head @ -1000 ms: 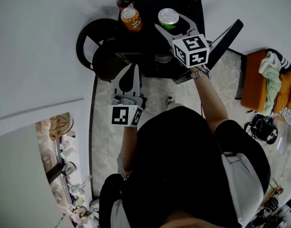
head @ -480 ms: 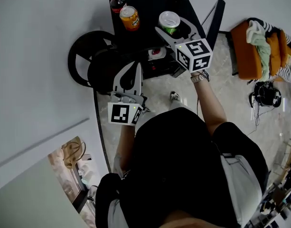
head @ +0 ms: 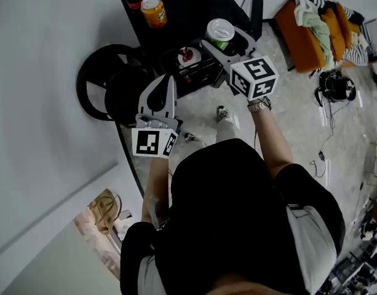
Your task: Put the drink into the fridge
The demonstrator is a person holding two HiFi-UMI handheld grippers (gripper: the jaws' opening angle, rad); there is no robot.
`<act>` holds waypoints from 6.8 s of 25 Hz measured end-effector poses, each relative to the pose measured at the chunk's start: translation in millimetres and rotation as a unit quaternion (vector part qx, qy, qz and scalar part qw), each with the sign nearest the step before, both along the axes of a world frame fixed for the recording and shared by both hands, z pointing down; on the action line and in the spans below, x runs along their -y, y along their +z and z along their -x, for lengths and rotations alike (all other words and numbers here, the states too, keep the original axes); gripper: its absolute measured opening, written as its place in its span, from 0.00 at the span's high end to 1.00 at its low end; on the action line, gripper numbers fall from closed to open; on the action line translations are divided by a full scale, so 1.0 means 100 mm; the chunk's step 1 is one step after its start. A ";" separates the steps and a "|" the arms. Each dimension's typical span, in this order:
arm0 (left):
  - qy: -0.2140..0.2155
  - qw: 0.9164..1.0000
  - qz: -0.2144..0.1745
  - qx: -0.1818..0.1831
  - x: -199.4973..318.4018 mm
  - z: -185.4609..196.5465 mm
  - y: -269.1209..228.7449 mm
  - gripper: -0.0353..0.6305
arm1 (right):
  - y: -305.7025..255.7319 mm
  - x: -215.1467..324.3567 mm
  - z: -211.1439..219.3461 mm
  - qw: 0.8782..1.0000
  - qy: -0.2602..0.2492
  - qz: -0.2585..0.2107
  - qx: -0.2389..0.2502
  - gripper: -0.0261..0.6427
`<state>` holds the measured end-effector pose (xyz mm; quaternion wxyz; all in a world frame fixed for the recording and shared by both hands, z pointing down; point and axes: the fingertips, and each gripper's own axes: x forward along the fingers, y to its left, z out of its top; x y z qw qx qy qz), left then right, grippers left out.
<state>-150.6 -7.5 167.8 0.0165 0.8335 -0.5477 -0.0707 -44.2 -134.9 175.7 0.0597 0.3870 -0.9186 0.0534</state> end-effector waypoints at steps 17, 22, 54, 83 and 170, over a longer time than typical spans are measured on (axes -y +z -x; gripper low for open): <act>-0.007 1.000 0.026 0.001 -0.13 -0.84 0.14 0.93 | 0.34 -0.43 -0.76 0.999 -0.026 0.028 0.000 0.48; -0.022 0.999 0.023 -0.003 -0.14 -1.07 0.22 0.93 | 0.58 -0.47 -0.94 0.998 -0.044 0.040 -0.004 0.48; 0.005 0.999 0.054 0.001 0.62 -0.41 2.34 0.93 | 3.00 0.18 -0.22 0.995 0.025 0.097 -0.015 0.48; -0.033 0.997 0.063 0.011 1.00 -0.44 2.94 0.93 | 3.92 1.31 0.54 0.996 -0.035 0.071 -0.031 0.48; 0.471 0.882 0.014 0.005 -1.27 -4.65 -0.08 0.93 | -0.04 -2.86 -3.94 0.921 0.382 -0.008 0.075 0.94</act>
